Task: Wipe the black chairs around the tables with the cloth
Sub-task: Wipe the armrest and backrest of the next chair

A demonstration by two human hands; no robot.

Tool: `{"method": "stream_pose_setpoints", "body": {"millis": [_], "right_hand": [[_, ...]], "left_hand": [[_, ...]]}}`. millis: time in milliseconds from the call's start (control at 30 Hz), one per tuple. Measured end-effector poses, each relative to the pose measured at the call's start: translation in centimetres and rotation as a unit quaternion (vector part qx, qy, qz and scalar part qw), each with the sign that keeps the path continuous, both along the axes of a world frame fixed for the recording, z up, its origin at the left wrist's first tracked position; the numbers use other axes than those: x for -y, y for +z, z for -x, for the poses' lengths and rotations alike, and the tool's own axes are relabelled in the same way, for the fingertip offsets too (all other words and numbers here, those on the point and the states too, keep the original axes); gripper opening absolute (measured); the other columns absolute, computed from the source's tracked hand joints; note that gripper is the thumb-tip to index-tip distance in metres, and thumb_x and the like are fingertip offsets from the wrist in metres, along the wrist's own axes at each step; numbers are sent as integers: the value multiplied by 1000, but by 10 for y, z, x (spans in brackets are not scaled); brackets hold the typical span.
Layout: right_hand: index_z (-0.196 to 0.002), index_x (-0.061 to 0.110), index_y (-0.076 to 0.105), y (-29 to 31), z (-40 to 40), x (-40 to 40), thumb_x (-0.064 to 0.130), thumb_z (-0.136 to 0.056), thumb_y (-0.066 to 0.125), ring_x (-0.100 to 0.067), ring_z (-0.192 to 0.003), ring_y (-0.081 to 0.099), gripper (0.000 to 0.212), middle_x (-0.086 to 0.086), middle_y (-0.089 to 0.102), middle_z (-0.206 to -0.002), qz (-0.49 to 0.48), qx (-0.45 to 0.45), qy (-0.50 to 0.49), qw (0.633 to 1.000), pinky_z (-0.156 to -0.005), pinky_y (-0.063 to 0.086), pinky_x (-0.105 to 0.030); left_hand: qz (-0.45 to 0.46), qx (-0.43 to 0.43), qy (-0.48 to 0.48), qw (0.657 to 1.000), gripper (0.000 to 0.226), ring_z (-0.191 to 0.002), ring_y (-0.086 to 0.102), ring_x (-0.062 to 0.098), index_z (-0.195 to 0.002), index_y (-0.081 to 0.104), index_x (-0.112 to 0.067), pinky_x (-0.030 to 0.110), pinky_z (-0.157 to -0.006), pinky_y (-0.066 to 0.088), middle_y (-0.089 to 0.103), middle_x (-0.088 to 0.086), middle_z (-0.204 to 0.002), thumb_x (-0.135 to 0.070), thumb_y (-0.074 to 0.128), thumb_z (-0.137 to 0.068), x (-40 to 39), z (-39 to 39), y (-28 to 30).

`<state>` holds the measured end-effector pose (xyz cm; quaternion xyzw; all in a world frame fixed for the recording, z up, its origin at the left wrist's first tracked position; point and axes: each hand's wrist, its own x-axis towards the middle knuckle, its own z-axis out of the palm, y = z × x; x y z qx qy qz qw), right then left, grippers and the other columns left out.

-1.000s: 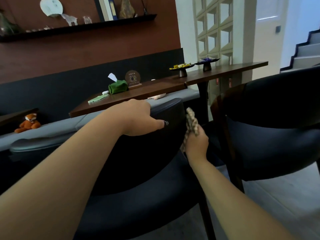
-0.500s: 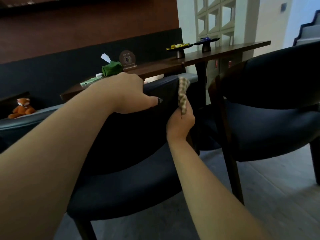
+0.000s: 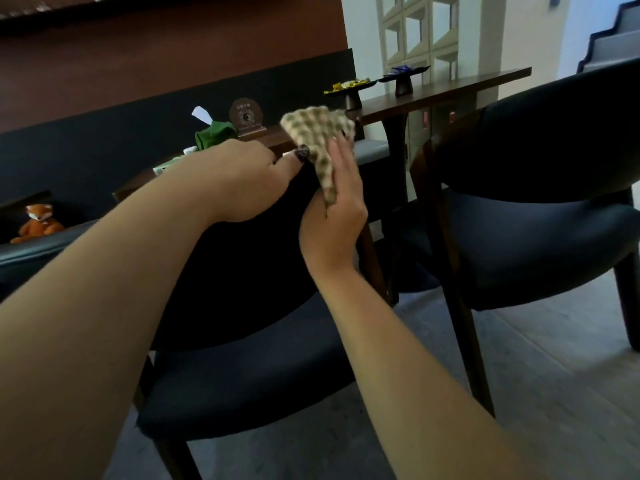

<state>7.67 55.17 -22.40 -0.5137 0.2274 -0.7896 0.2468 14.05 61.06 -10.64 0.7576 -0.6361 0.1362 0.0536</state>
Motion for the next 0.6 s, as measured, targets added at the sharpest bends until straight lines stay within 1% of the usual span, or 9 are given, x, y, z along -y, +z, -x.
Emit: {"method": "stream_pose_setpoints", "body": {"millis": [67, 133, 233, 267, 300, 367, 433, 533, 600], "right_hand": [[-136, -5, 45, -22, -3, 5, -2, -93, 50, -26, -136, 39, 43, -19, 45, -143, -31, 15, -6, 999, -114, 29, -27], [-138, -2, 44, -50, -10, 4, 1, -94, 46, -18, -136, 37, 44, -16, 43, -145, -86, 27, -2, 996, -112, 24, -13], [-141, 8, 44, -104, -24, 1, 5, -96, 42, -5, -132, 36, 45, -7, 45, -144, -216, 41, 43, 974, -105, 22, -2], [-139, 12, 48, -119, -28, 1, 5, -97, 42, -6, -130, 41, 43, -5, 50, -141, -274, 47, 78, 957, -104, 26, -5], [-134, 14, 54, -129, -30, 2, 7, -98, 42, -12, -126, 48, 39, -5, 56, -133, -335, 59, 119, 933, -105, 33, -12], [-126, 16, 60, -130, -29, 3, 10, -98, 42, -19, -117, 56, 34, -6, 63, -120, -406, 92, 167, 894, -105, 42, -33], [-129, 19, 58, -107, -19, 1, 12, -98, 43, -16, -119, 55, 35, -3, 62, -125, -376, 125, 153, 906, -106, 43, -39], [-138, 19, 50, -49, 0, -5, 14, -95, 43, -7, -126, 50, 43, 2, 56, -134, -244, 190, 100, 946, -108, 40, -30], [-139, 11, 47, -11, 5, -14, 10, -90, 43, -8, -128, 47, 49, -4, 54, -138, -136, 178, 64, 972, -106, 38, -24]], "left_hand": [[-9, -7, 3, 1000, 58, -77, 50, 20, -90, 58, -22, 35, -70, 34, 50, 1, -83, -64, 18, -97, 0, -1, 2], [-22, -12, 4, 1000, 59, -75, 52, 17, -86, 56, -21, 33, -62, 34, 52, -1, -82, -65, 19, -97, 0, 0, 3], [-28, -14, 2, 1000, 59, -75, 56, 17, -83, 57, -21, 30, -57, 33, 56, 1, -83, -65, 20, -97, 1, -1, 4], [-30, -15, 0, 999, 59, -75, 57, 18, -84, 57, -21, 30, -57, 33, 57, 3, -84, -65, 20, -97, 1, -1, 5], [-33, -17, -3, 999, 59, -75, 58, 18, -84, 58, -21, 30, -57, 34, 58, 4, -83, -65, 21, -97, 1, -1, 5], [-39, -22, -8, 999, 59, -75, 59, 20, -86, 59, -21, 31, -59, 36, 59, 5, -84, -64, 21, -97, 1, -2, 5], [-41, -25, -11, 999, 58, -76, 59, 19, -88, 59, -21, 31, -59, 36, 59, 4, -84, -64, 21, -97, 1, -3, 6], [-36, -24, -21, 999, 59, -72, 59, 17, -84, 58, -20, 30, -57, 35, 59, 3, -81, -63, 21, -98, 2, -4, 5], [-15, -17, -21, 1000, 58, -71, 58, 17, -83, 58, -19, 30, -56, 34, 58, 2, -80, -62, 22, -98, 1, -4, 2]]}}
